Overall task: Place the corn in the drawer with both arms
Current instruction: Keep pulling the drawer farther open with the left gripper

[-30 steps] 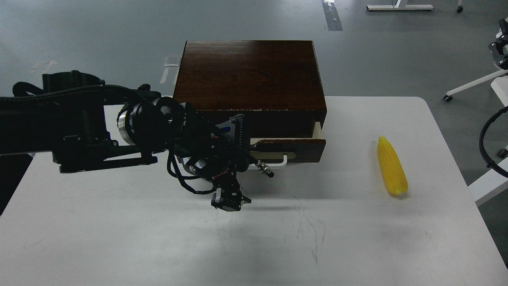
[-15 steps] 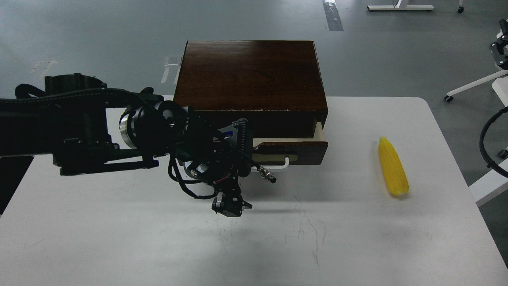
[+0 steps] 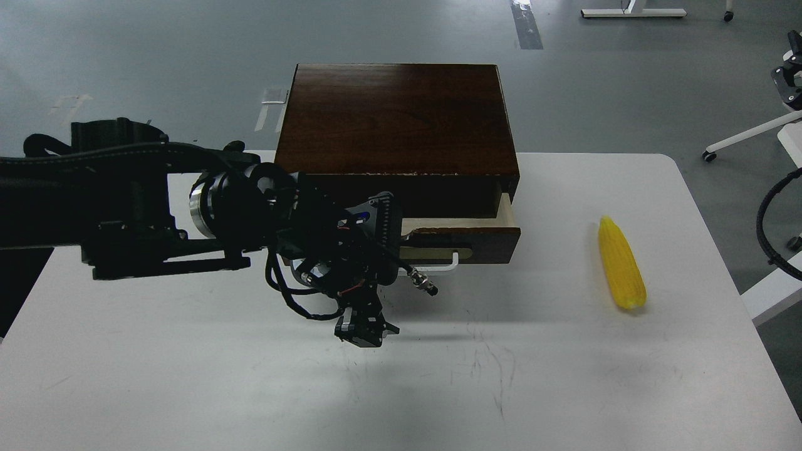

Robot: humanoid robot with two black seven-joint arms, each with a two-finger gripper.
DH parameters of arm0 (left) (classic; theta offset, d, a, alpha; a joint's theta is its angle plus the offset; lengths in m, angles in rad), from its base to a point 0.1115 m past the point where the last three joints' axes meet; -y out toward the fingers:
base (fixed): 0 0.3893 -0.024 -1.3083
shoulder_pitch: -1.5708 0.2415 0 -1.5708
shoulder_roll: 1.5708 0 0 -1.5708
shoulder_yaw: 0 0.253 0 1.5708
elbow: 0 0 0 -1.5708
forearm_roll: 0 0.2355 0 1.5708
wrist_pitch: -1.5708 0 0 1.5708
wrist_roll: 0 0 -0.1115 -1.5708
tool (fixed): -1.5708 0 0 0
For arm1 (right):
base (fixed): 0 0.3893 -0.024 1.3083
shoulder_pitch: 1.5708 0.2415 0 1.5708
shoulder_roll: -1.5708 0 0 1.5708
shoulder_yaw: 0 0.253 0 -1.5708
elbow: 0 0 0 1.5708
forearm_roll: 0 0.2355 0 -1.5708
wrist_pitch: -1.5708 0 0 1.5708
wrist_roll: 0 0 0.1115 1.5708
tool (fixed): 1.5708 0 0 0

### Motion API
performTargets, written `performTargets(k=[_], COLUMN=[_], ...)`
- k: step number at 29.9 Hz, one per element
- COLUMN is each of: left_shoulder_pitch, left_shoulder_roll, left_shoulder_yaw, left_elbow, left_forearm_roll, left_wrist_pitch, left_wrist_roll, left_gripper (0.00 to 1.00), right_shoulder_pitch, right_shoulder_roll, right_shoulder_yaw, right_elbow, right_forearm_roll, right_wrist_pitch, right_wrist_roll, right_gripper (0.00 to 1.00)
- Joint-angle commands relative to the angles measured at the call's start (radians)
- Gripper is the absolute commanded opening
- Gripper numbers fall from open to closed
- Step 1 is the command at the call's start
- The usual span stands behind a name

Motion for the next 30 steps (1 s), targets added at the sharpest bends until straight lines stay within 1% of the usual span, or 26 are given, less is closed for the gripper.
performTargets(k=[1, 4, 12, 16, 18, 23, 30], left_shoulder_pitch=[0.001, 0.003, 0.001, 0.001, 0.003, 0.007, 0.004], left_shoulder_roll=[-0.002, -0.002, -0.002, 0.0, 0.0, -0.003, -0.009], left_shoulder_yaw=[-0.001, 0.001, -0.001, 0.001, 0.001, 0.002, 0.001], left_elbow=[0.021, 0.037, 0.064, 0.064, 0.061, 0.028, 0.026], left_forearm_roll=[0.0, 0.006, 0.0, -0.002, -0.002, 0.0, 0.0], left_wrist_pitch=[0.0, 0.0, 0.0, 0.0, 0.0, 0.0, 0.0], left_wrist_roll=[0.039, 0.046, 0.046, 0.046, 0.037, 0.039, 0.037], left_gripper=[0.91, 0.91, 0.94, 0.94, 0.94, 0.94, 0.94], right_shoulder_pitch=[0.0, 0.0, 0.0, 0.0, -0.002, -0.002, -0.005], right_shoulder_roll=[-0.001, 0.001, 0.002, 0.002, 0.002, 0.002, 0.001], right_shoulder_yaw=[0.0, 0.0, 0.002, 0.0, 0.0, 0.0, 0.0], right_elbow=[-0.001, -0.001, 0.001, -0.001, -0.001, -0.001, -0.001], right_forearm_roll=[0.0, 0.0, 0.0, 0.0, 0.0, 0.0, 0.0], right_wrist_pitch=[0.0, 0.0, 0.0, 0.0, 0.0, 0.0, 0.0], right_wrist_roll=[0.0, 0.0, 0.0, 0.0, 0.0, 0.0, 0.0], right_gripper=[1.0, 1.0, 1.0, 1.0, 1.0, 1.0, 1.0])
